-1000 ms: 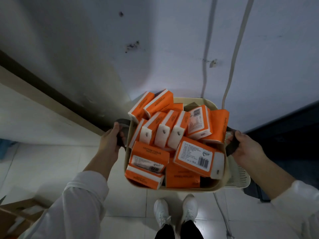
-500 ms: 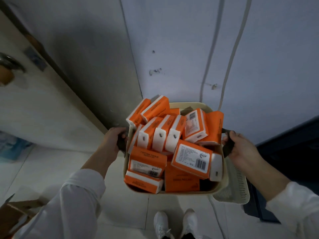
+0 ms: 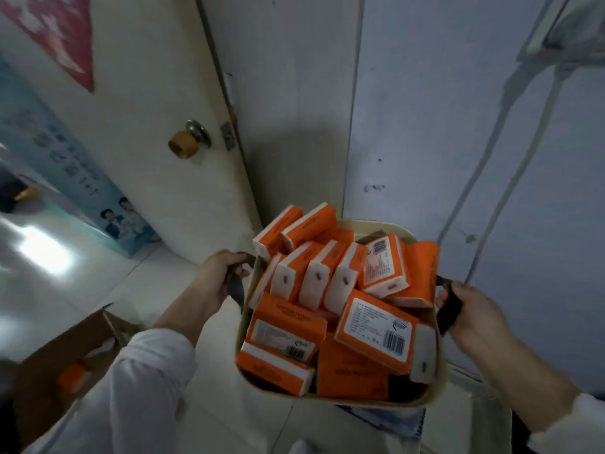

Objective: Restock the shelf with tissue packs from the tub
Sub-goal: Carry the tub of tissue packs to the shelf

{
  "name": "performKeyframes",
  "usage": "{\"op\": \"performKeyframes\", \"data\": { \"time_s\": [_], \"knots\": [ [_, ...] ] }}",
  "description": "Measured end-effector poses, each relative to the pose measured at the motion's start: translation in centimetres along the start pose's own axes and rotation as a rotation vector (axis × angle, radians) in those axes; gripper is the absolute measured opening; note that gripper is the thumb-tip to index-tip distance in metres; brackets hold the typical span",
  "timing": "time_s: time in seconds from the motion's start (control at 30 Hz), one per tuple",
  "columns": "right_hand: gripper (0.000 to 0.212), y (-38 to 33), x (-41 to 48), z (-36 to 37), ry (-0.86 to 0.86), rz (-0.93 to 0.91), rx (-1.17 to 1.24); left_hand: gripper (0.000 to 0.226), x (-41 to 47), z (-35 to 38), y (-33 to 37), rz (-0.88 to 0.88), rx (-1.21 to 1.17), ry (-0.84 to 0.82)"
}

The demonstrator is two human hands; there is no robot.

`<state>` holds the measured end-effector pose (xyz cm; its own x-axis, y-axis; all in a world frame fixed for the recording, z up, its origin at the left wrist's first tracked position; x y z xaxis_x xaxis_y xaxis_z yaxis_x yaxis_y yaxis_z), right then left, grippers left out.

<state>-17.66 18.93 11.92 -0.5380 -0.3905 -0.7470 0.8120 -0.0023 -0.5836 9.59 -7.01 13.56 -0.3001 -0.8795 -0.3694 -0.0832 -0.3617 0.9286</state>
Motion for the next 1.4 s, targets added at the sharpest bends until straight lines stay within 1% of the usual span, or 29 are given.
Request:
{"op": "performKeyframes", "data": {
  "time_s": [0.13, 0.23, 0.3, 0.4, 0.5, 0.67, 0.73, 0.83, 0.9, 1.0, 1.07, 1.13, 1.27, 1.4],
  "knots": [
    [0.030, -0.5, -0.3, 3.0, -0.172, 0.067, -0.106, 0.022, -3.9, -3.1, -0.3, 0.024, -0.058, 0.184],
    [0.028, -0.3, -0.5, 4.9, -0.253, 0.115, -0.227, 0.023, -7.4, -4.9, -0.5, 0.041, -0.084, 0.294],
    [0.030, 0.0, -1.0, 6.5, -0.317, 0.141, -0.311, 0.022, -10.3, -6.5, -0.8, 0.047, -0.144, 0.367],
    [0.034, 0.6, -2.1, 9.3, -0.406, 0.160, -0.348, 0.021, -14.3, -8.6, -1.5, 0.038, -0.253, 0.447],
    [0.033, 2.3, -3.0, 11.8, -0.488, 0.221, -0.358, 0.028, -18.2, -10.4, -1.6, 0.098, -0.284, 0.576],
    [0.028, 6.6, -4.4, 15.2, -0.526, 0.302, -0.475, 0.028, -24.3, -14.4, -2.6, 0.147, -0.277, 0.722],
    [0.029, 8.9, -6.0, 16.5, -0.556, 0.305, -0.569, 0.028, -26.7, -16.0, -3.2, 0.157, -0.287, 0.771],
    [0.029, 12.6, -8.4, 18.5, -0.587, 0.298, -0.746, 0.037, -29.7, -18.7, -4.3, 0.186, -0.368, 0.854],
    [0.026, 15.1, -9.8, 19.6, -0.605, 0.300, -0.825, 0.035, -31.7, -20.9, -5.2, 0.190, -0.415, 0.927],
    [0.026, 19.3, -11.6, 21.0, -0.633, 0.396, -0.876, 0.033, -34.7, -24.1, -6.6, 0.211, -0.458, 1.006],
    [0.027, 22.0, -12.5, 21.9, -0.639, 0.414, -0.916, 0.035, -36.7, -26.0, -7.2, 0.220, -0.460, 1.031],
    [0.028, 24.5, -13.4, 23.1, -0.681, 0.405, -0.943, 0.036, -38.6, -27.5, -7.8, 0.224, -0.461, 1.059],
    [0.035, 29.0, -16.6, 25.2, -0.820, 0.375, -1.015, 0.033, -42.0, -30.0, -9.0, 0.223, -0.496, 1.126],
    [0.030, 32.2, -18.7, 26.2, -0.880, 0.373, -1.068, 0.032, -45.1, -31.2, -9.9, 0.221, -0.501, 1.191]
  ]
}}
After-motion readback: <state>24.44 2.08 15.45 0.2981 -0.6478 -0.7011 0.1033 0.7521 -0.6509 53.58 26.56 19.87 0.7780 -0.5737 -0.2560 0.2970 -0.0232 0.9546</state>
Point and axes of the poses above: each hand's wrist, its own x-axis towards the middle knuckle, its own z-axis out of the palm, y = z × x, the point moved 4 cm from there along x, towards the middle knuckle, and after that the axes turned 9 degrees about z, right-handed, at the moved point
